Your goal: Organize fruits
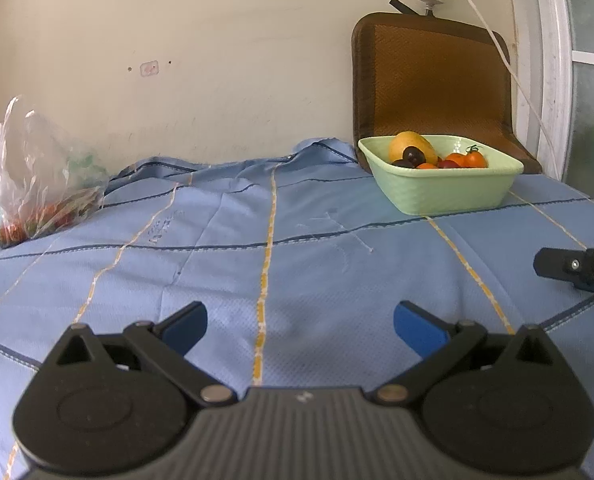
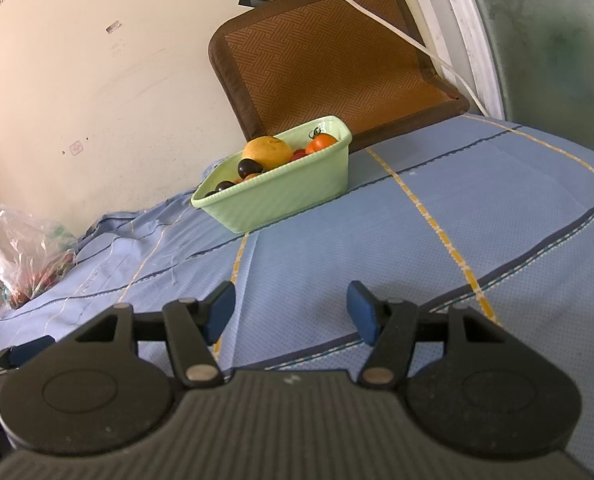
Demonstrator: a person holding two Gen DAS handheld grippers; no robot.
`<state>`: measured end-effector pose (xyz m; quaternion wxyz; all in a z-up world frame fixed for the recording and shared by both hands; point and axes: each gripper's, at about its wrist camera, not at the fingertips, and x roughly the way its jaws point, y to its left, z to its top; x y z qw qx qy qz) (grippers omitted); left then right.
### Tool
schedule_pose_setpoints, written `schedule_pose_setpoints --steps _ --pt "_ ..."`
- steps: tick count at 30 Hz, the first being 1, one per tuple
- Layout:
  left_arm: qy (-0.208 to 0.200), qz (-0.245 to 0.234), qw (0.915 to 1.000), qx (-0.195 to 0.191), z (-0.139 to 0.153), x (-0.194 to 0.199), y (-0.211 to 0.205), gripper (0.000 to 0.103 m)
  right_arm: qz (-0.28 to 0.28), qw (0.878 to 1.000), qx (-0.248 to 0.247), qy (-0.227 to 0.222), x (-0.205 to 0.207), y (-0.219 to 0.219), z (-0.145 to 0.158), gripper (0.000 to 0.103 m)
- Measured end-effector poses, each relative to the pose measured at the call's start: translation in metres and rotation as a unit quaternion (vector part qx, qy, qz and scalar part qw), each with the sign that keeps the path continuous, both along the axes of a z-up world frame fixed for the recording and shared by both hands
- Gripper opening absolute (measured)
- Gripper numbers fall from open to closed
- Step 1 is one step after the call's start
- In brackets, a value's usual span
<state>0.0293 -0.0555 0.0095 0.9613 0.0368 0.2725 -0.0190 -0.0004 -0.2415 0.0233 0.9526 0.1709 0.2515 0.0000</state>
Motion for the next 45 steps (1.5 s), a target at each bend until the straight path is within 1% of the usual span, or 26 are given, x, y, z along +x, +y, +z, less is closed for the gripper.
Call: schedule_pose_setpoints --steps 4,14,24,28,35,38,42,45 --pt "0.004 -0.002 1.0 -0.005 0.0 0.0 0.001 0.103 0.0 1.0 -0.003 -0.003 0.0 -0.001 0.0 0.066" --pt "0.012 -0.006 0.9997 -0.02 -0.001 0.002 0.006 0.103 -0.001 1.0 -0.008 -0.001 0.001 0.001 0.0 0.066" --pt "0.028 -0.006 0.9995 -0.012 -0.004 0.007 0.001 0.103 -0.003 1.0 -0.012 0.003 0.003 0.002 0.001 0.066" --pt "0.019 0.0 0.9998 -0.009 -0.003 0.004 0.001 0.103 -0.002 1.0 -0.012 0.002 0.002 0.001 0.0 0.066" --pt "0.02 0.001 0.9996 -0.018 -0.002 0.005 0.005 0.103 -0.002 1.0 -0.022 0.006 0.002 0.004 0.001 0.066" --pt "0.008 0.005 0.9997 -0.02 -0.001 0.002 0.008 0.103 -0.003 1.0 -0.021 0.006 0.002 0.004 0.001 0.066" --pt "-0.018 0.012 0.9994 -0.027 0.003 -0.005 0.011 0.103 -0.003 1.0 -0.02 0.001 0.001 0.005 0.001 0.066" --pt "-0.022 0.012 0.9993 -0.027 0.003 -0.005 0.012 0.103 -0.001 1.0 -0.024 0.0 0.001 0.005 0.001 0.066"
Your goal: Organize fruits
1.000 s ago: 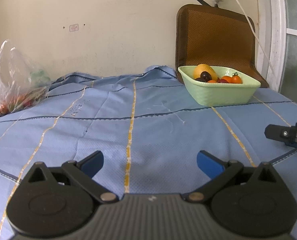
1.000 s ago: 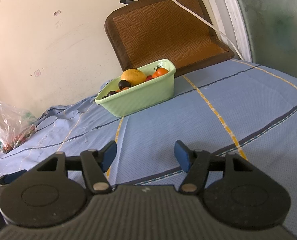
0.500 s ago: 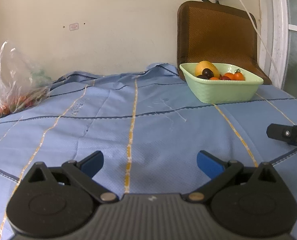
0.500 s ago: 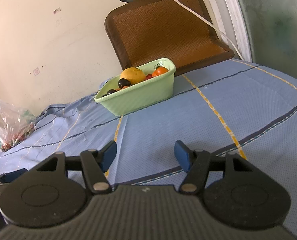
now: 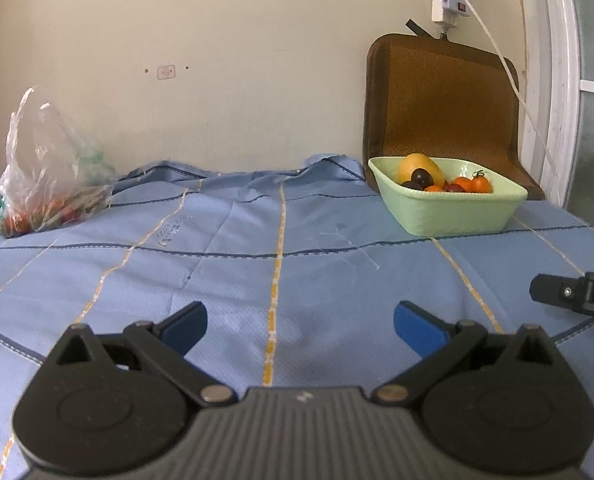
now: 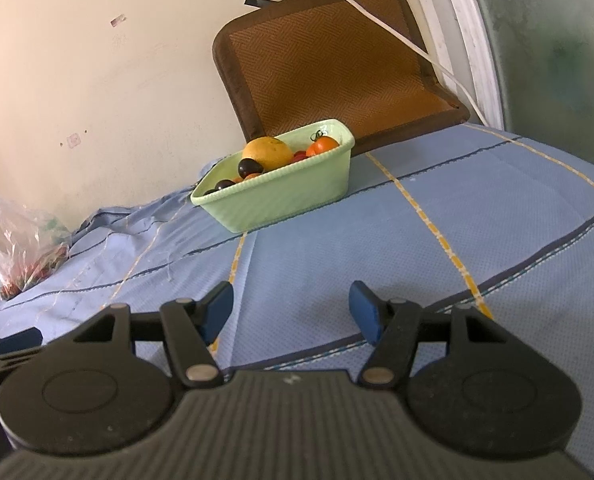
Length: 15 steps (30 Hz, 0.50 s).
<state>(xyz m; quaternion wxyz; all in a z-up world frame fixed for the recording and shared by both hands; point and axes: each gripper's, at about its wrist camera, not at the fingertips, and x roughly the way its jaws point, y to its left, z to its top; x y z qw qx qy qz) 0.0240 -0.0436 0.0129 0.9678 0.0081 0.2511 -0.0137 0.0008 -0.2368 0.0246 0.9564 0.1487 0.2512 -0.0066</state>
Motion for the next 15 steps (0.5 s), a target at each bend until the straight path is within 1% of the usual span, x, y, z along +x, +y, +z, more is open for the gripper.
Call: schedule_pose_setpoints --steps 4,7,15 --pt "0.01 -0.004 0.9999 -0.007 -0.0007 0.0036 0.0009 0.103 0.001 1.0 -0.005 0.004 0.0019 0.0013 -0.0004 0.067" --pt "0.006 0.0 0.9999 -0.01 -0.0006 0.0024 0.0019 0.103 0.003 1.0 -0.007 0.007 0.0031 0.0018 -0.0007 0.067" --pt "0.0 0.001 1.0 -0.004 0.0003 -0.0003 -0.0003 0.103 0.004 1.0 -0.014 0.012 0.0052 0.003 -0.0012 0.067"
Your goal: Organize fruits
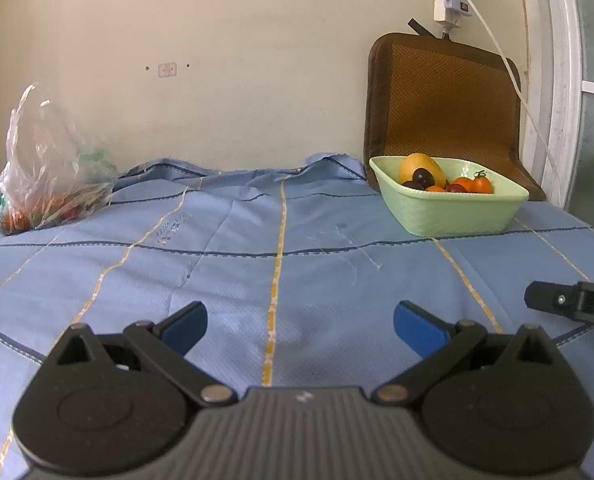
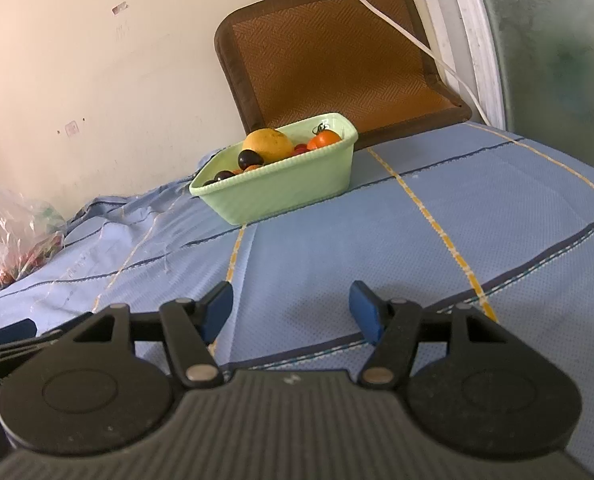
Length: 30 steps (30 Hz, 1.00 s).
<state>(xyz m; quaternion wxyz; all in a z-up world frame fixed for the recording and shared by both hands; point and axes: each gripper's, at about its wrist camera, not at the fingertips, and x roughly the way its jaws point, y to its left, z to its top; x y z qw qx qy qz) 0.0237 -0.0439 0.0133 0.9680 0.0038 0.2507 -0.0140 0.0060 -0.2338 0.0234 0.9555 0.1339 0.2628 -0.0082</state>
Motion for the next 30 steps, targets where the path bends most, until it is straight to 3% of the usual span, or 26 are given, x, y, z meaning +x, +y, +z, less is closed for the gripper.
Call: schedule_pose_setpoints --steps 30 --pt "0.017 -0.003 0.9995 0.025 0.0005 0.0027 -0.004 0.103 0.022 1.0 0.001 -0.003 0.0006 0.0002 0.0004 0.072"
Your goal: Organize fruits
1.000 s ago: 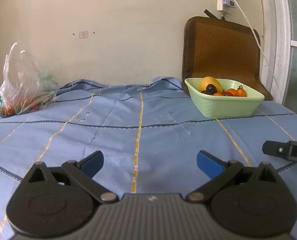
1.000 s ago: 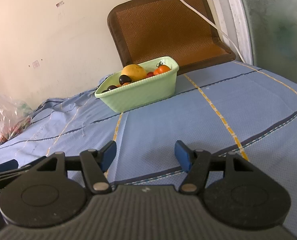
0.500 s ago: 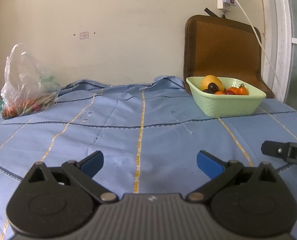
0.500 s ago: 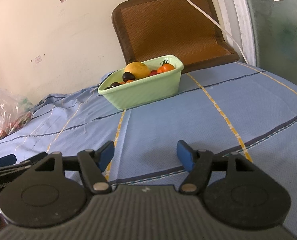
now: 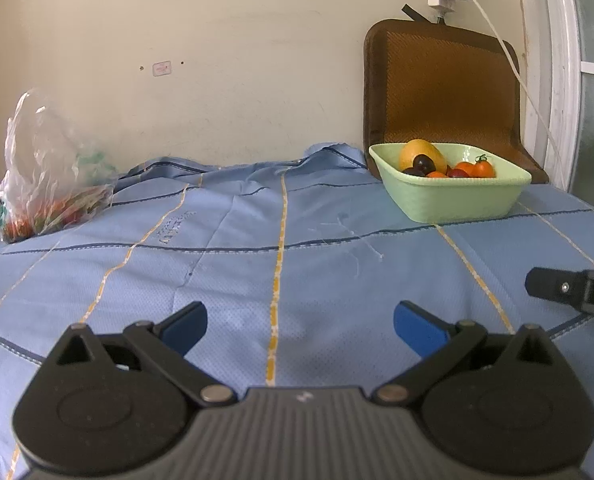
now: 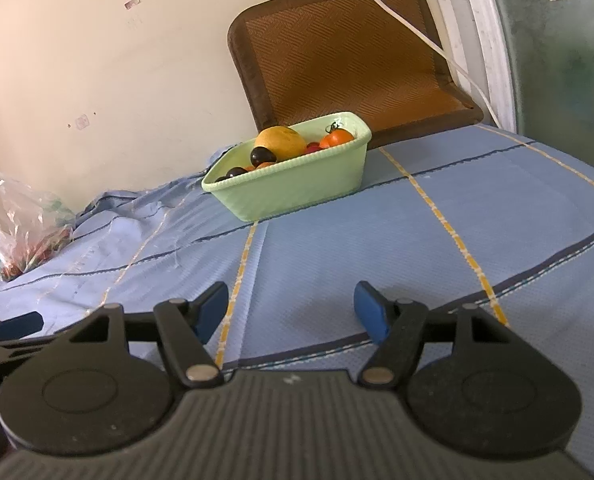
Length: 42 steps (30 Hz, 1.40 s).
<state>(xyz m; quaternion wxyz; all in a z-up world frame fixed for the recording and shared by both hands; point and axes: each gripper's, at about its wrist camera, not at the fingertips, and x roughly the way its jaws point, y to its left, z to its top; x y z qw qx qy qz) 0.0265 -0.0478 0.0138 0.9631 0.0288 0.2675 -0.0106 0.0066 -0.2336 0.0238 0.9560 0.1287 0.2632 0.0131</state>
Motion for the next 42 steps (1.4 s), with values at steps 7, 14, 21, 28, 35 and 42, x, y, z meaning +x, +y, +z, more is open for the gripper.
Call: schedule_pose_setpoints --steps 7,14,21,28,35,42 --pt "0.007 -0.006 0.9999 0.007 -0.0015 0.0019 -0.0006 0.103 0.004 1.0 0.009 -0.006 -0.0023 -0.0021 0.0009 0.072" --pt "0.011 -0.01 0.9999 0.008 -0.0021 0.0032 0.0003 0.103 0.01 1.0 0.017 -0.011 -0.0034 -0.0048 0.0016 0.072" --pt "0.009 -0.012 0.9998 0.011 -0.0018 0.0028 -0.0004 0.103 0.011 1.0 0.022 -0.013 -0.0036 -0.0063 0.0017 0.072" --pt "0.011 -0.014 0.9998 0.008 -0.0021 0.003 -0.0003 0.103 0.011 1.0 0.021 -0.012 -0.0035 -0.0064 0.0018 0.072" --pt "0.019 -0.021 0.9996 -0.002 -0.0025 0.0045 0.0023 0.103 0.012 1.0 0.02 -0.012 -0.0031 -0.0071 0.0019 0.072" --pt "0.032 -0.015 0.9994 0.002 -0.0046 0.0074 -0.0007 0.103 0.011 1.0 0.018 -0.011 -0.0033 -0.0059 0.002 0.072"
